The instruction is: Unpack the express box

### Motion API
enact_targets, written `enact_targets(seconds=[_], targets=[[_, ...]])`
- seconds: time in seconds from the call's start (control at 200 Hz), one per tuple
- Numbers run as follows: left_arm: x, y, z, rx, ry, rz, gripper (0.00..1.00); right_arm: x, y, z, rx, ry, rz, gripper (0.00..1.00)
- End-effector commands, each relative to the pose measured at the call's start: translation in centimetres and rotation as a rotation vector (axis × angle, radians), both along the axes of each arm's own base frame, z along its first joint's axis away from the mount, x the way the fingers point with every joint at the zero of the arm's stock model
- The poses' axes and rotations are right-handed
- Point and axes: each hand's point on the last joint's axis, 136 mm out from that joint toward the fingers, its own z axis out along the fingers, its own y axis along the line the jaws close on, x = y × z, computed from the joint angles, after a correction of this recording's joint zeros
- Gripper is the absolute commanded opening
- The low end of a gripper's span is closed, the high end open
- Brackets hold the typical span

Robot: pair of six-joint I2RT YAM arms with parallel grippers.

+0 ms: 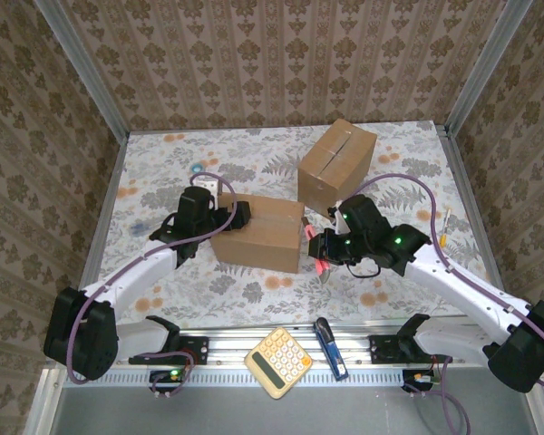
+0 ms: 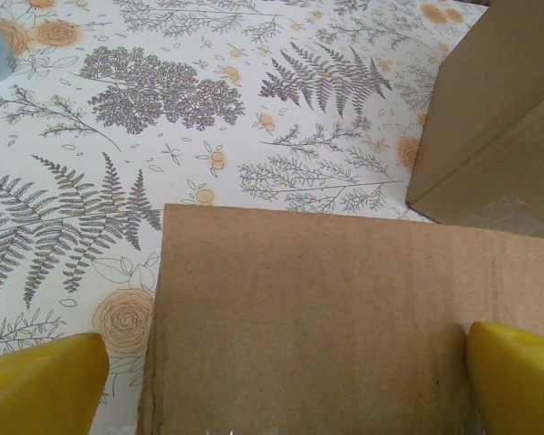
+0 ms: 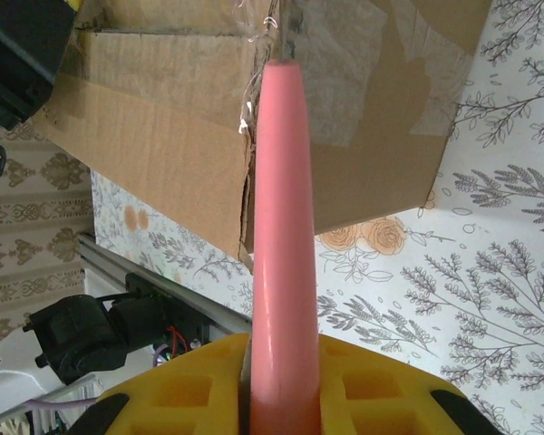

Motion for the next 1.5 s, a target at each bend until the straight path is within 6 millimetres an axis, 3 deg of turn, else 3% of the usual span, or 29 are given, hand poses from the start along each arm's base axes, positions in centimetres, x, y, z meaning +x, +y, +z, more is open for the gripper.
enact_targets(seconds=[0.0,1.495], targets=[[-5.0,2.9,-8.5,0.194,0.293,0.0,1.0,-2.6,0.5,-1.0,-0.007,0.126,0.055,0.0],[-5.4,2.9,-10.3,0.186,0.344,0.013,0.99,-7.5,2.6,-1.7,0.039,0.241,0.117,0.0]])
